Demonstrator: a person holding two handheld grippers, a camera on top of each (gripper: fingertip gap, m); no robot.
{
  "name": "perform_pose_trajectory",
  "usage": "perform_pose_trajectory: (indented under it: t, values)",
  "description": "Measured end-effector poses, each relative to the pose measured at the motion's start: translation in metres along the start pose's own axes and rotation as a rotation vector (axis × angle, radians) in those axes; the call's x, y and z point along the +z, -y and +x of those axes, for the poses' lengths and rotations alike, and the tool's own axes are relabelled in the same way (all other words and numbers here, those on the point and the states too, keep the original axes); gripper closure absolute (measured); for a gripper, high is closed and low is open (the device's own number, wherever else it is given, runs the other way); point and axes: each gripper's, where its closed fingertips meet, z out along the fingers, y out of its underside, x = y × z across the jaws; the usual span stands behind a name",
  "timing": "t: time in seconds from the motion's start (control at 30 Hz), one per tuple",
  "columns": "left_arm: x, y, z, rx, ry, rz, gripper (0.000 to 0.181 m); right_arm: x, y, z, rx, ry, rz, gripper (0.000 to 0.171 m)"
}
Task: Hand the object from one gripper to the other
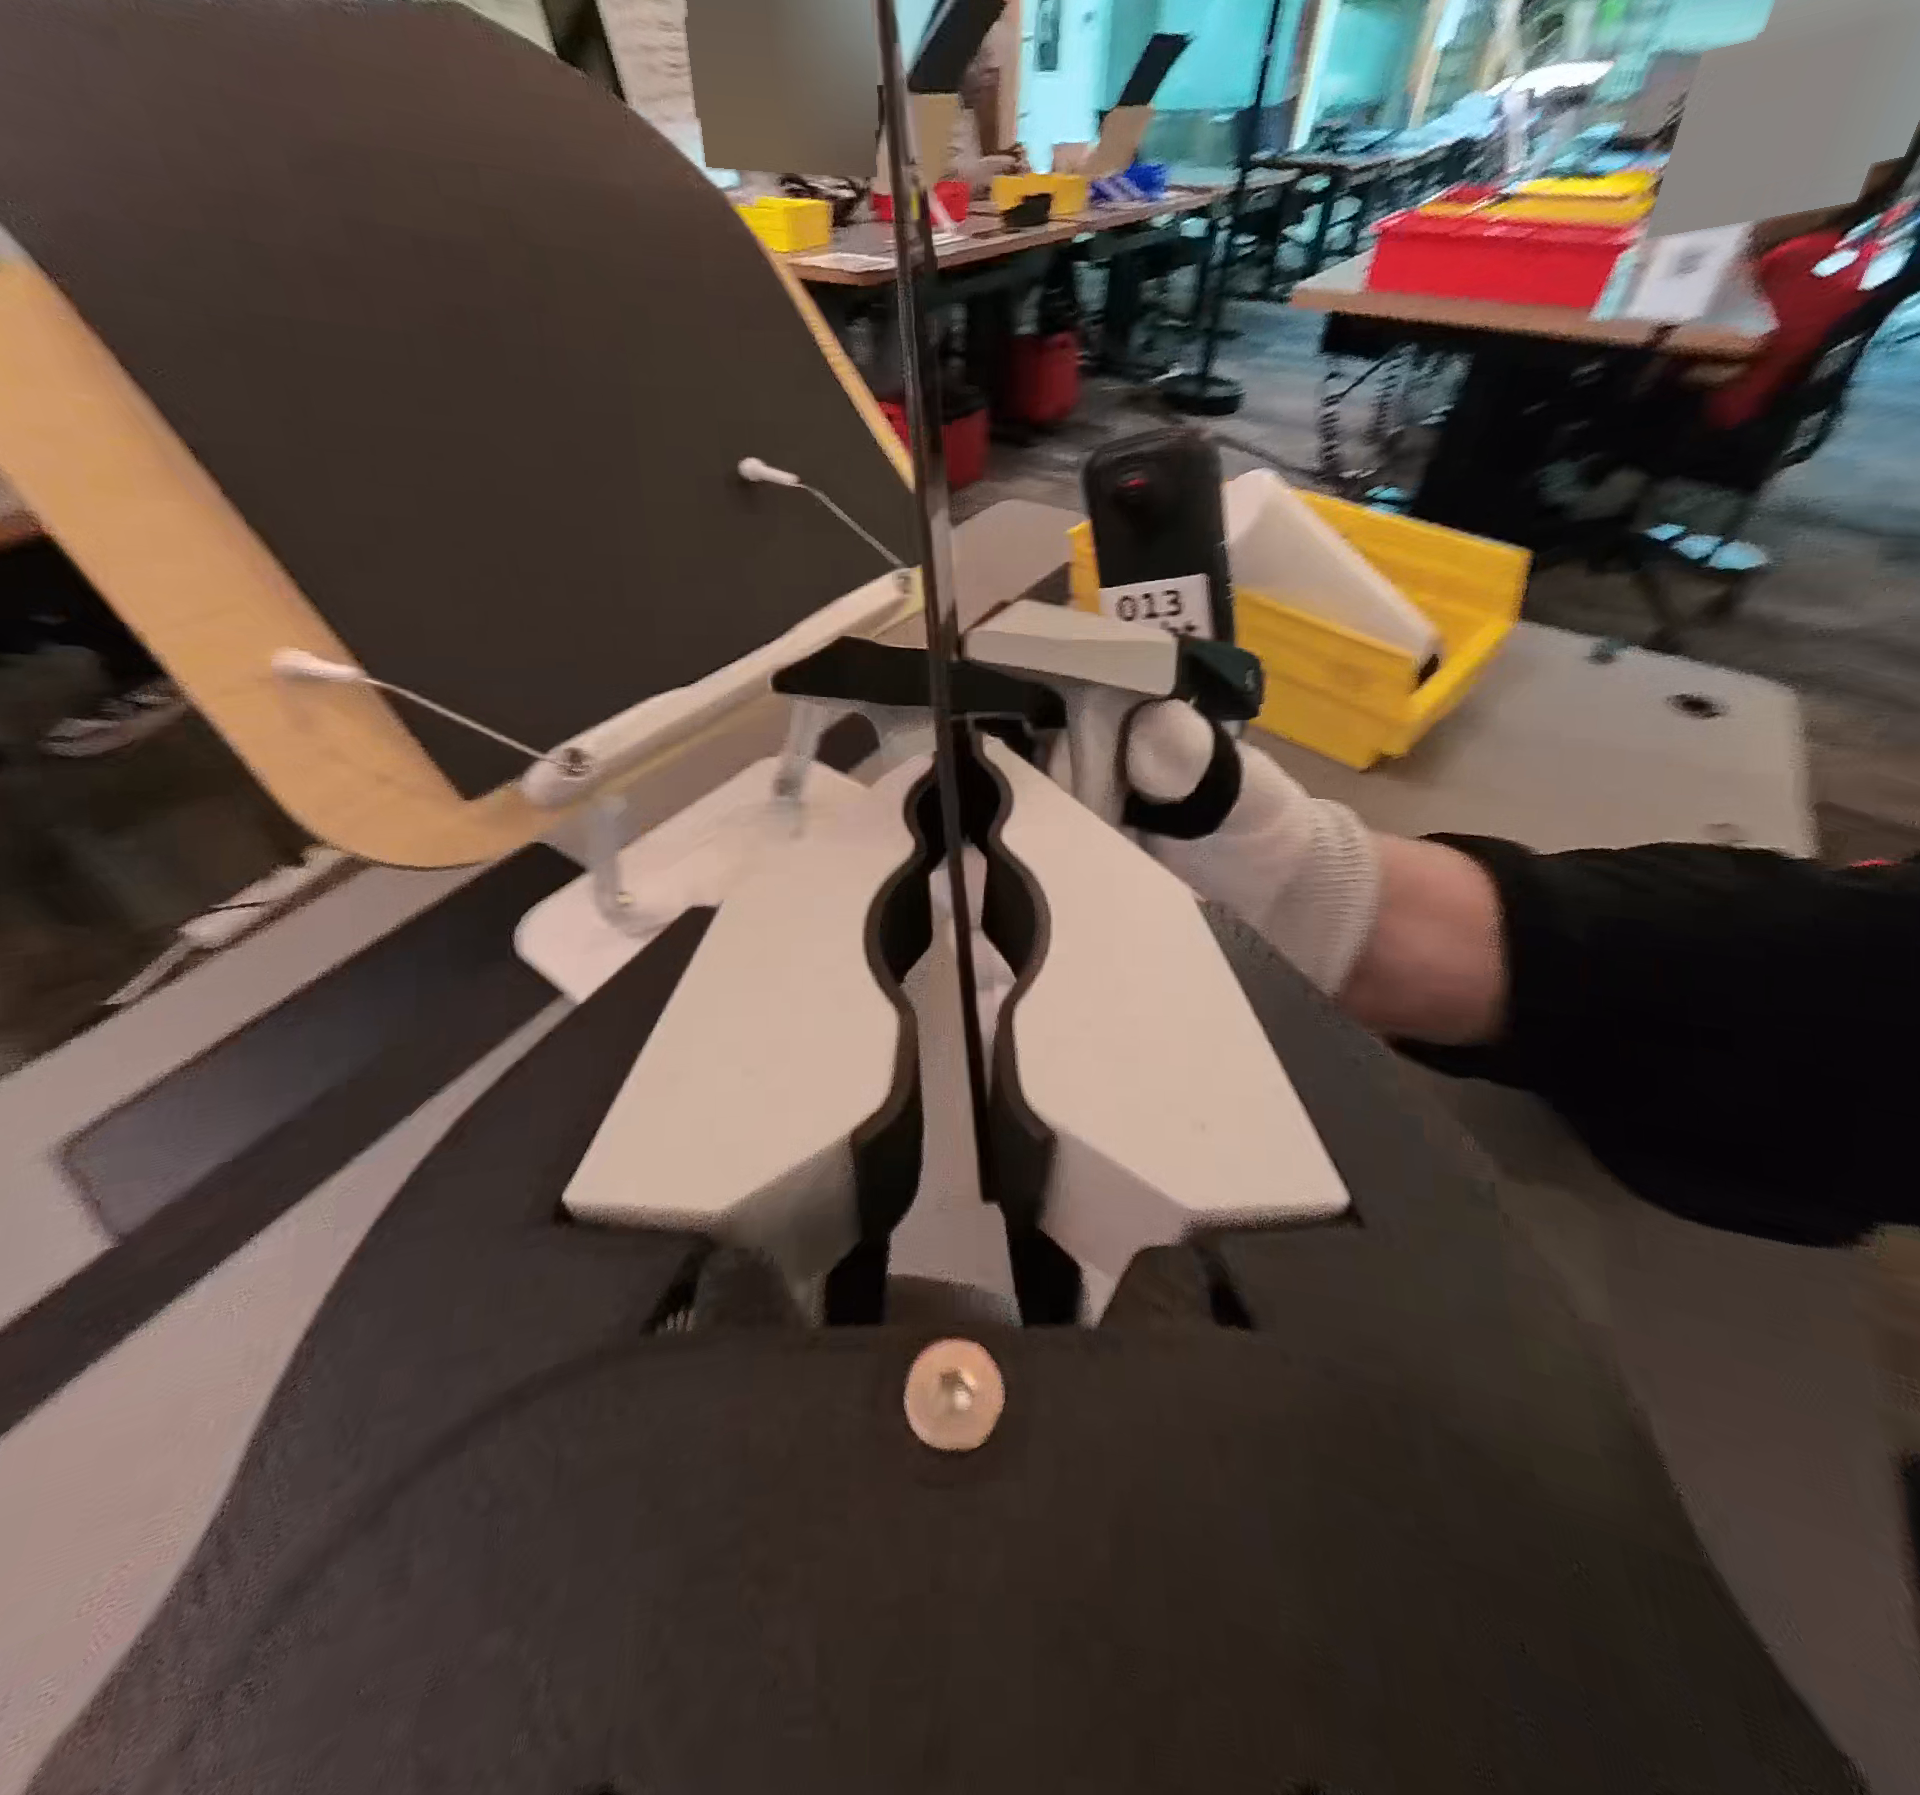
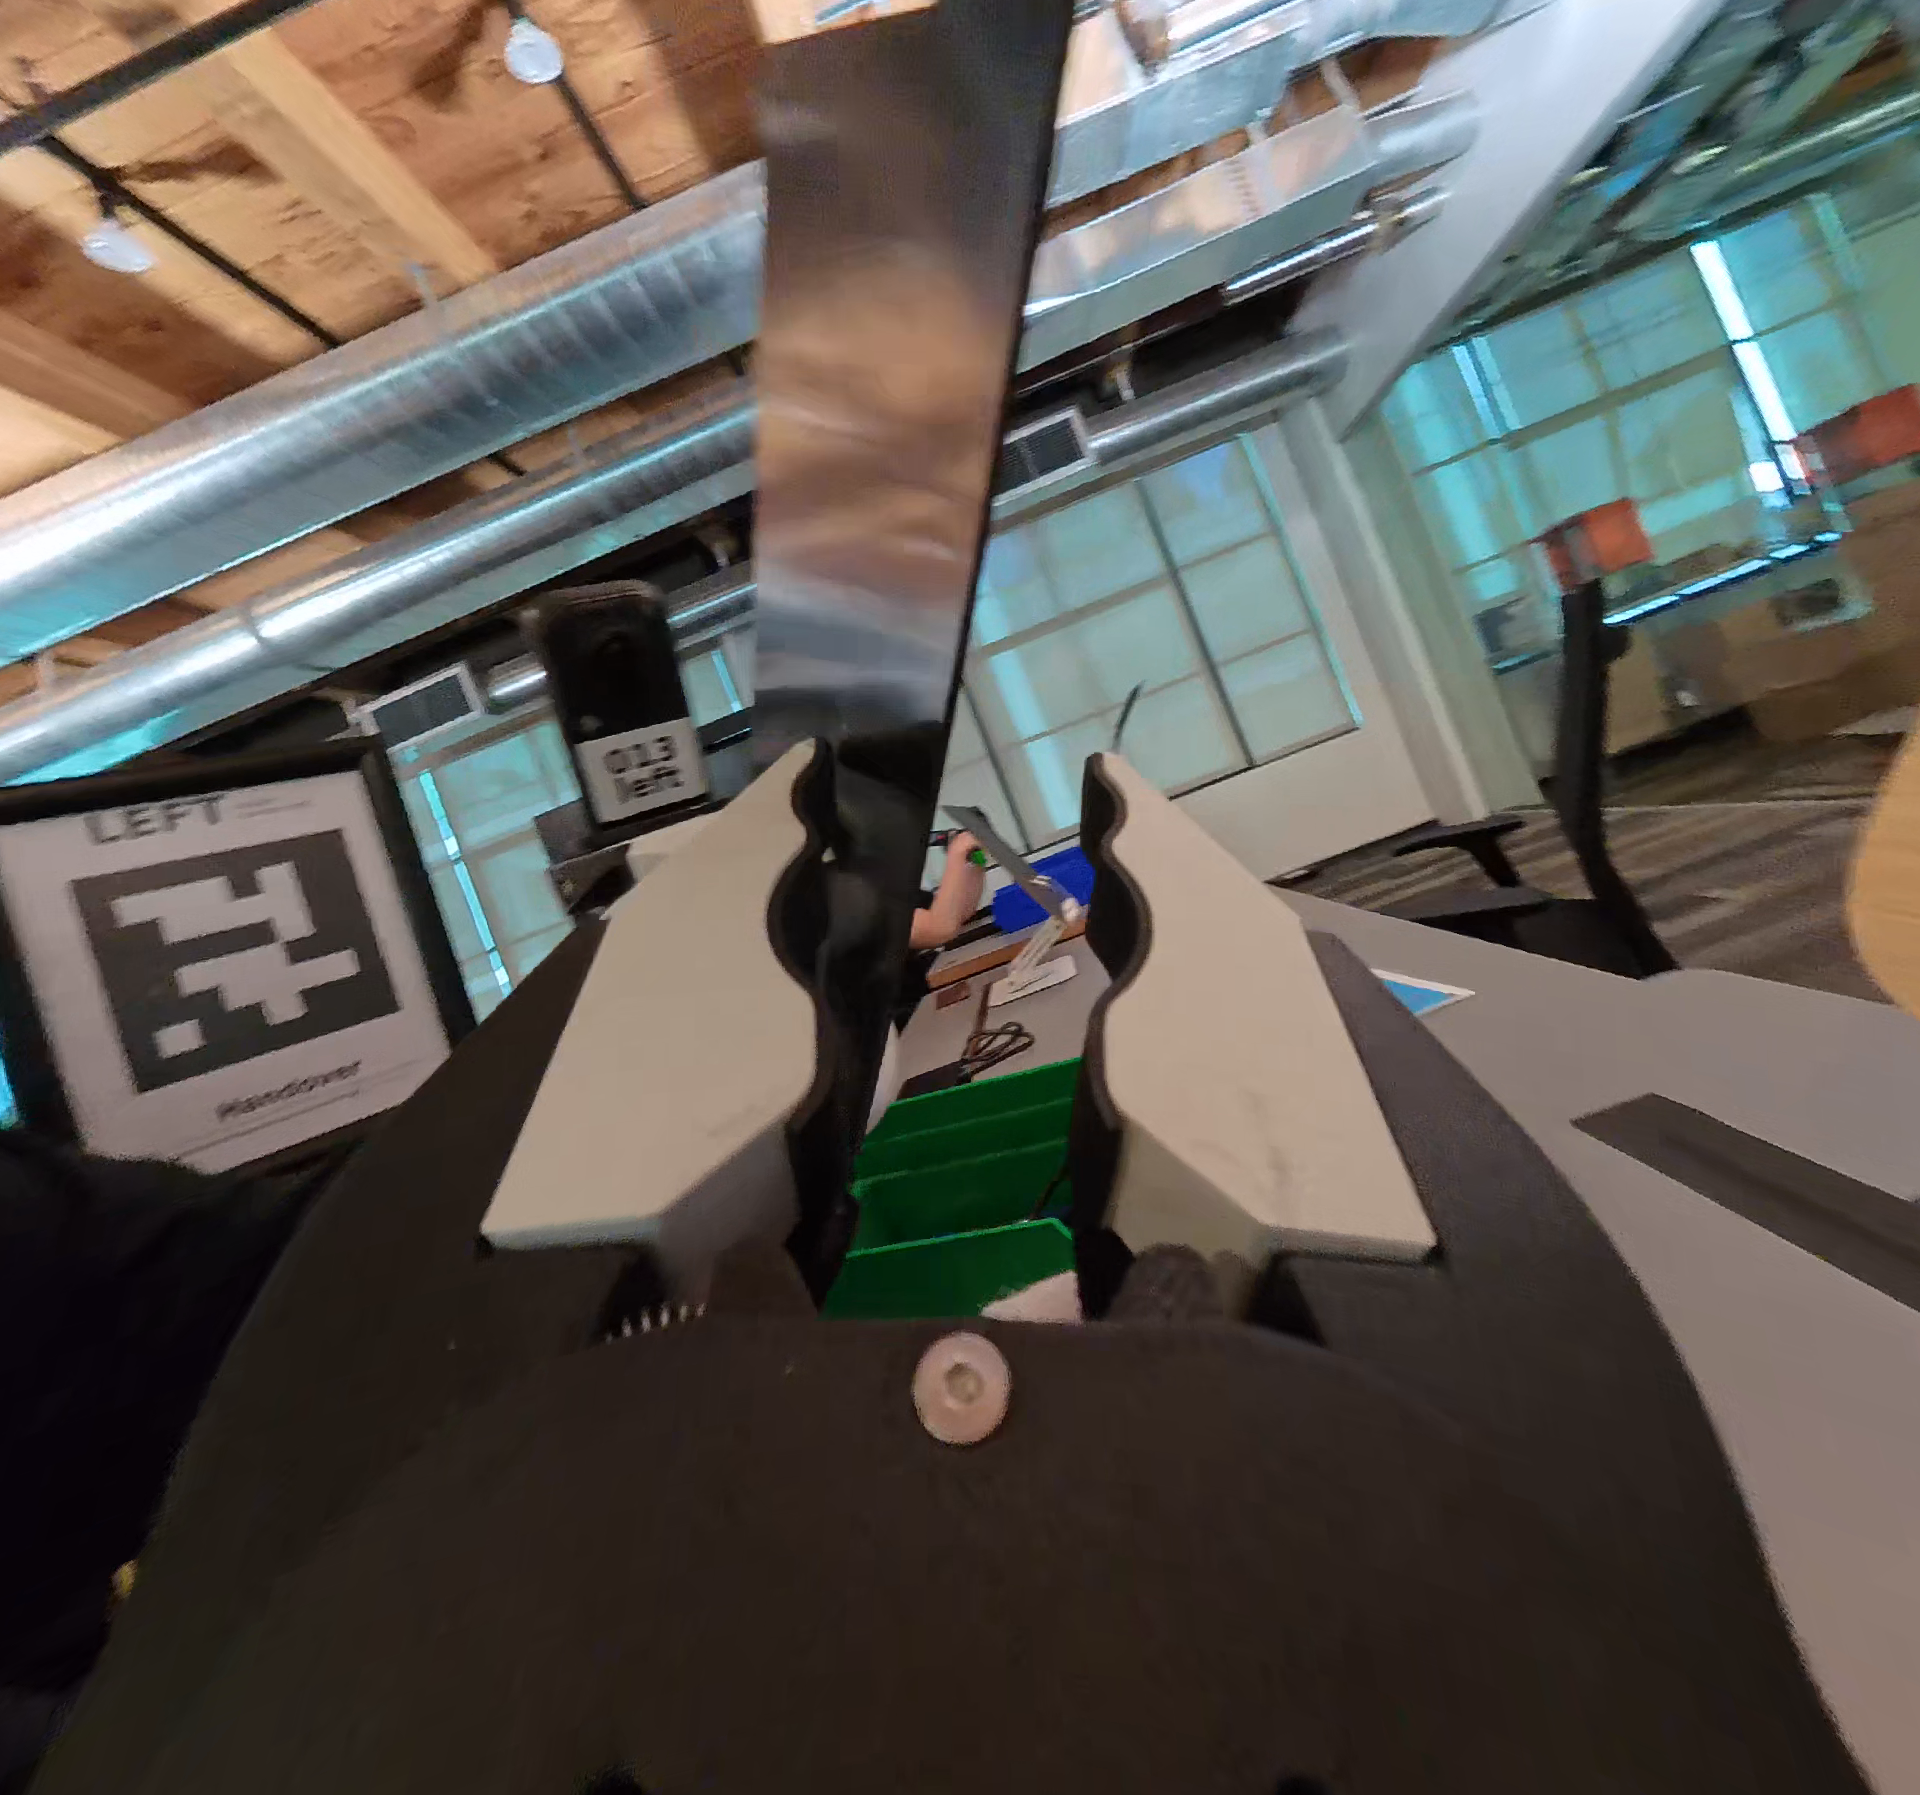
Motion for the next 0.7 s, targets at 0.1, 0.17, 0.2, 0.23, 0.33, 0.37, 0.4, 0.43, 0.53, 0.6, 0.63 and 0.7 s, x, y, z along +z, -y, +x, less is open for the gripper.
perform_pose_trajectory:
  t: [0.1,0.17,0.2,0.23,0.33,0.37,0.4,0.43,0.53,0.6,0.63,0.7]
  values:
    - [-0.001,-0.002,0.004,-0.095,-0.083,0.015,0.181,0.001,-0.003,-0.015,-0.009,0.086,-0.025,0.148]
    - [-0.001,-0.005,0.004,-0.148,-0.121,0.013,0.181,0.001,-0.007,-0.022,-0.015,0.128,-0.049,0.165]
    - [-0.001,-0.006,0.004,-0.166,-0.133,0.017,0.181,0.001,-0.008,-0.022,-0.011,0.131,-0.056,0.167]
    - [-0.002,-0.007,0.004,-0.178,-0.149,0.017,0.181,0.001,-0.009,-0.023,-0.012,0.137,-0.064,0.168]
    - [0.000,-0.011,-0.006,-0.173,-0.087,0.014,0.169,0.001,-0.012,-0.019,-0.027,0.105,-0.082,0.171]
    - [0.001,-0.014,-0.010,-0.152,-0.051,0.001,0.162,0.001,-0.013,-0.019,-0.028,0.103,-0.087,0.171]
    - [0.001,-0.016,-0.014,-0.132,-0.014,-0.007,0.157,0.001,-0.014,-0.017,-0.042,0.087,-0.097,0.171]
    - [0.001,-0.019,-0.018,-0.116,0.025,-0.019,0.150,0.001,-0.015,-0.014,-0.063,0.063,-0.106,0.171]
    - [-0.003,-0.023,-0.030,0.006,0.155,-0.046,0.136,-0.001,-0.018,-0.007,-0.096,0.024,-0.162,0.171]
    - [-0.009,-0.022,-0.034,0.140,0.257,-0.080,0.131,-0.004,-0.025,0.000,-0.166,-0.015,-0.252,0.171]
    - [-0.013,-0.016,-0.036,0.218,0.317,-0.080,0.132,-0.006,-0.031,0.002,-0.204,-0.024,-0.315,0.171]
    - [-0.019,-0.001,-0.028,0.389,0.386,-0.074,0.132,-0.011,-0.043,0.006,-0.307,-0.048,-0.453,0.171]
